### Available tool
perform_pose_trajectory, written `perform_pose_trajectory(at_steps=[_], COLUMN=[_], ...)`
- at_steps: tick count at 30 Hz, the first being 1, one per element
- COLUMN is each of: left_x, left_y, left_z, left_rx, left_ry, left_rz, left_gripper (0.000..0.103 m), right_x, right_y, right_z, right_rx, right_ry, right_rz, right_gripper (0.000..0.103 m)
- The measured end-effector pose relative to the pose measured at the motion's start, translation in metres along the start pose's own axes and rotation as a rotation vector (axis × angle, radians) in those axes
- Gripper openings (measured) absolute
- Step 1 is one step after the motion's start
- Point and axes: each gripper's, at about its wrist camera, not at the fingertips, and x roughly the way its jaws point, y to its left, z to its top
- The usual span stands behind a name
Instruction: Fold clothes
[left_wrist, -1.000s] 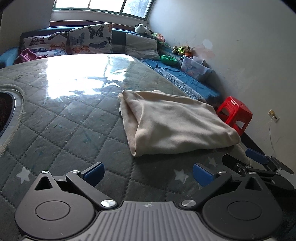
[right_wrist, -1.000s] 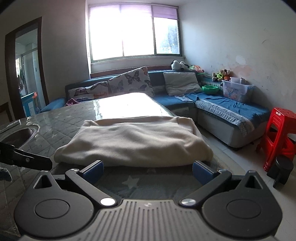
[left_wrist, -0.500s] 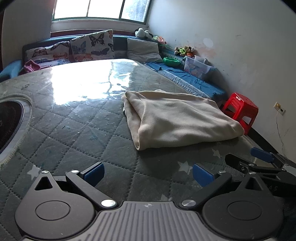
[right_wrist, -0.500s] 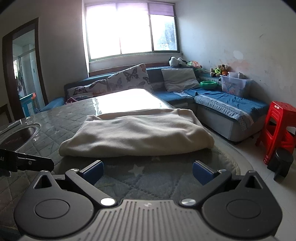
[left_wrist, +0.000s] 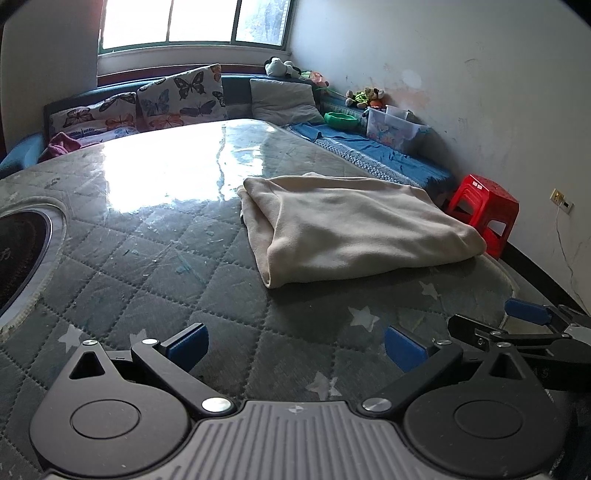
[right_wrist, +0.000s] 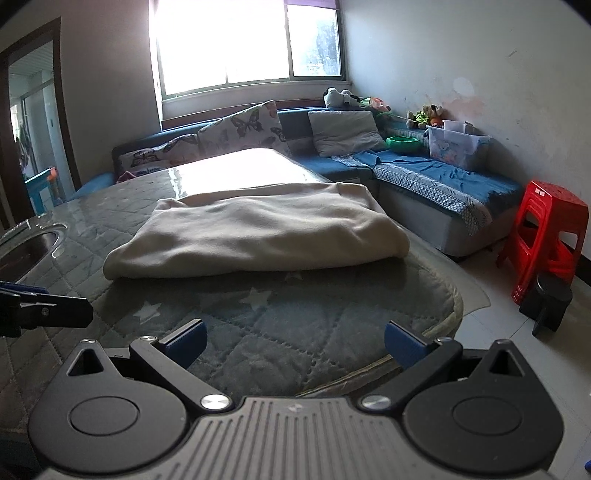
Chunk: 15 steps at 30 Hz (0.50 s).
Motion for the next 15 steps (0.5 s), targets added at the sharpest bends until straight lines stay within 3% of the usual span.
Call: perform_pose_trajectory(at_steps=[15], left_x=[-0.0031], left_y=[-0.006], left_z=[-0.005], left_rx=[0.015], left_ry=[0.003], left_rz=[0.017], left_gripper=[0.103], right_x=[-0.0087], right_y=[-0.0006], right_z=[-0.0022], right_rx=[0.018], right_ry=[-0.012], right_rz=[0.002], right_gripper=[0.103])
